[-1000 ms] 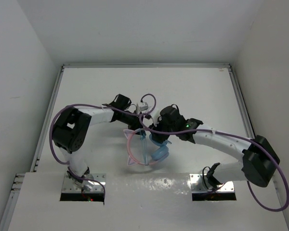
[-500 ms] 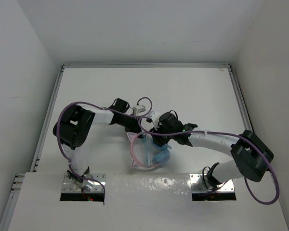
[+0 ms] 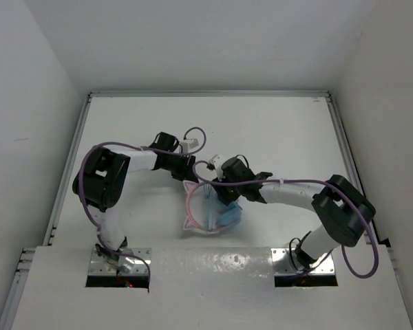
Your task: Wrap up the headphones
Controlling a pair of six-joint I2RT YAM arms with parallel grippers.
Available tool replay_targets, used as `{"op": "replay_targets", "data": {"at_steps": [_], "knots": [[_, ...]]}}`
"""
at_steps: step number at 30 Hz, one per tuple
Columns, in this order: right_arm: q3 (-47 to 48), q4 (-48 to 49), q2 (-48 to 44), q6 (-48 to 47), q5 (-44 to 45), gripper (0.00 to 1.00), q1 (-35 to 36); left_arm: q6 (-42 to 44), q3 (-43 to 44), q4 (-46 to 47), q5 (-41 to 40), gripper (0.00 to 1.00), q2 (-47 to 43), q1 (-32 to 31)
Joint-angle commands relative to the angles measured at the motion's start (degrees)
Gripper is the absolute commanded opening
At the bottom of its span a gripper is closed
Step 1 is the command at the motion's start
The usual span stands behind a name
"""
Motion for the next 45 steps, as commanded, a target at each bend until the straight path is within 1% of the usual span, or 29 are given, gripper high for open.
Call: {"op": "replay_targets", "data": {"at_steps": [1, 5, 8, 9, 10, 11, 13, 14, 17, 18, 20, 22, 23, 24, 25, 27, 28, 30, 31, 33, 36, 38, 42, 45], "knots": [[2.27, 1.77, 2.63, 3.66, 5.98, 0.00, -2.95, 0.78, -0.49, -5.93, -10.85, 0.34, 0.03, 1.48], [4.37, 0.72, 4.91, 3.93, 7.11, 0.00, -4.62, 0.26, -0.40, -6.37, -12.26, 0.36, -0.76, 1.83], [7.45, -2.00, 7.80, 0.96, 6.86, 0.00, -4.89, 0.08, -0.40, -6.37, -12.52, 0.38, -1.38, 2.01], [9.37, -3.05, 8.69, 0.42, 6.60, 0.03, -4.89, 0.08, -0.31, -6.54, -12.52, 0.39, -1.55, 2.09], [10.61, -5.32, 9.48, -0.20, 6.59, 0.08, -4.98, 0.08, -0.22, -6.63, -12.61, 0.40, -1.73, 2.27], [11.49, -6.48, 10.27, -0.55, 6.42, 0.24, -4.98, 0.08, 0.04, -7.16, -12.61, 0.41, -2.17, 2.36], [13.69, -9.11, 11.68, -1.52, 6.07, 0.43, -4.89, 0.25, 0.48, -7.86, -12.79, 0.42, -2.78, 2.62], [14.13, -9.47, 11.86, -1.61, 6.07, 0.55, -4.89, 0.43, 1.00, -8.91, -12.87, 0.42, -3.48, 2.71], [15.80, -10.27, 11.51, -2.05, 6.33, 0.64, -4.98, 1.31, 1.79, -10.67, -13.14, 0.42, -5.24, 2.88], [17.11, -10.70, 11.42, -2.22, 6.33, 0.69, -4.89, 1.48, 2.06, -10.94, -13.31, 0.42, -5.60, 2.97], [18.96, -12.37, 11.16, -2.58, 5.98, 0.71, -4.89, 2.01, 2.41, -12.08, -13.93, 0.42, -7.26, 3.41], [21.69, -15.01, 11.07, -2.75, 5.63, 0.73, -4.89, 1.93, 2.50, -12.69, -17.08, 0.45, -8.23, 4.55], [22.30, -15.62, 11.07, -2.75, 5.28, 0.73, -4.89, 1.75, 2.59, -13.48, -19.53, 0.47, -9.11, 5.25], [22.83, -16.15, 10.81, -2.75, 5.01, 0.73, -4.89, 1.40, 3.20, -13.93, -26.25, 0.49, -9.46, 7.09], [22.84, -16.25, 10.46, -2.67, 4.75, 0.72, -4.89, 0.27, 3.55, -14.54, -30.06, 0.56, -10.34, 7.89], [22.40, -15.90, 10.10, -2.23, 4.05, 0.71, -4.89, 0.08, 4.60, -14.72, -39.11, 0.67, -11.22, 10.08], [22.31, -15.89, 9.93, -2.05, 3.78, 0.71, -4.89, 0.17, 4.87, -14.72, -39.24, 0.70, -12.18, 10.44], [22.48, -15.72, 9.93, -1.70, 2.91, 0.71, -4.80, 1.22, 5.14, -14.28, -38.37, 0.85, -13.15, 10.53], [22.57, -15.63, 9.40, -1.70, 2.38, 0.71, -4.63, 1.83, 5.14, -14.02, -37.32, 0.99, -13.94, 10.53], [23.88, -15.46, 7.83, -1.70, 2.81, 0.72, -3.58, 1.75, 5.23, -13.76, -34.07, 1.00, -15.00, 10.44], [26.08, -16.24, 5.19, -0.92, 3.43, 0.77, -2.87, 1.57, 5.84, -14.10, -33.44, 1.00, -16.32, 10.44], [28.71, -17.29, 1.69, -0.30, 3.34, 0.98, -2.69, 2.10, 7.77, -15.07, -33.62, 1.00, -16.85, 10.44], [31.10, -18.35, -4.55, 0.85, 4.22, 0.99, -2.60, 3.15, 10.84, -16.56, -34.76, 1.00, -18.86, 10.44], [31.80, -20.54, -8.25, 2.25, 8.16, 0.99, -2.78, 3.77, 12.95, -17.53, -35.55, 1.00, -20.18, 10.44]]}}
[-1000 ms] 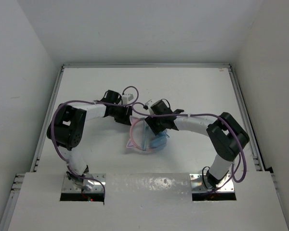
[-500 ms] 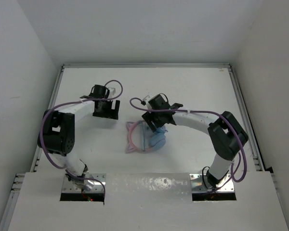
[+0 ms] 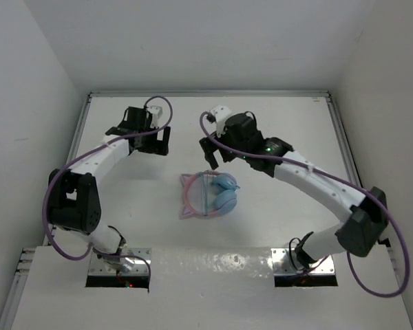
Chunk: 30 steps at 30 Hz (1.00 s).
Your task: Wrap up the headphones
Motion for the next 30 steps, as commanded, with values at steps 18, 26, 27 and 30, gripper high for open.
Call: {"op": "replay_targets", "data": {"at_steps": [18, 26, 27, 30], "knots": [[-5.66, -19.44, -5.15, 22.32, -5.33, 0.99, -42.74, -1.95, 0.40, -6.31, -9.80, 1.00, -13.90, 3.95], [-4.78, -21.38, -6.72, 24.77, 4.25, 0.99, -45.20, -6.43, -3.38, -5.87, -11.92, 1.00, -14.34, 5.71], [-5.04, -21.12, -6.99, 25.56, 5.22, 0.99, -45.20, -6.52, -3.56, -5.87, -11.92, 1.00, -14.26, 5.80], [-5.75, -20.85, -7.43, 27.94, 9.00, 0.99, -45.20, -6.79, -3.65, -5.52, -11.74, 1.00, -13.99, 6.15]]}}
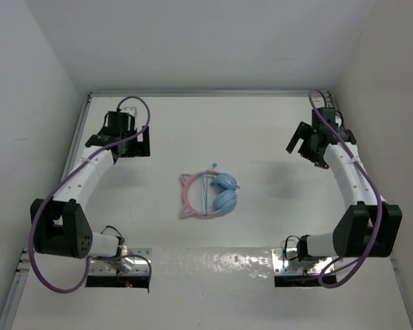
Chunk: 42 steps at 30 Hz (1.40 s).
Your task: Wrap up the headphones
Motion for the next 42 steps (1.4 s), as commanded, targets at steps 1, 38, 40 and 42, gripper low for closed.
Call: {"op": "replay_targets", "data": {"at_steps": [1, 38, 40, 42], "knots": [[0.44, 0.05, -2.08, 3.68, 5.93, 0.99, -0.15, -1.69, 0.16, 1.17, -0.57, 1.00, -1.27, 0.88], [43.76, 10.67, 52.05, -9.58, -28.25, 0.00, 27.25, -0.73, -3.71, 1.88, -2.06, 1.00, -3.38, 1.85], [44.03, 11.55, 54.25, -11.78, -29.57, 0.00, 28.93, -0.73, -4.41, 2.31, -1.98, 1.00, -3.29, 2.02], [43.60, 11.91, 55.22, -13.18, -30.01, 0.00, 30.78, -0.73, -4.68, 2.66, -1.71, 1.00, -3.29, 2.20]]}}
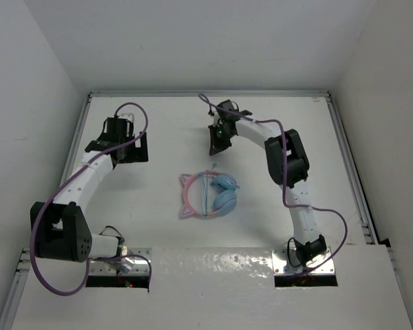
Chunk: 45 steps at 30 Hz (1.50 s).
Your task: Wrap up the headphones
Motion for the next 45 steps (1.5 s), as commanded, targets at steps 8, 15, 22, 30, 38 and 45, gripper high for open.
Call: {"op": "replay_targets", "data": {"at_steps": [8, 15, 22, 30, 38, 45], "knots": [[-7.88, 2.00, -2.65, -3.66, 0.71, 0.00, 3.51, 0.92, -1.23, 2.39, -1.48, 1.00, -1.81, 1.13], [-22.19, 1.63, -11.95, -5.68, 6.14, 0.00, 3.51, 0.92, -1.58, 2.65, -1.39, 1.00, -1.72, 1.31], [-27.57, 0.50, -17.15, -7.97, 5.20, 0.00, 3.51, 0.74, -1.84, 2.83, -0.51, 1.00, -1.72, 1.31], [-26.97, 0.59, -19.45, -7.28, 8.53, 0.00, 3.16, 0.65, -2.37, 3.09, 0.37, 1.00, -2.07, 1.31], [-13.19, -2.04, -16.81, 0.28, 20.73, 0.50, -3.77, 0.39, -2.54, 3.18, 1.34, 1.00, -2.51, 1.31], [-11.13, -7.32, -22.58, 0.99, 29.26, 0.83, -9.75, 0.21, -2.55, 4.06, -2.00, 1.00, -2.69, 1.48]]}}
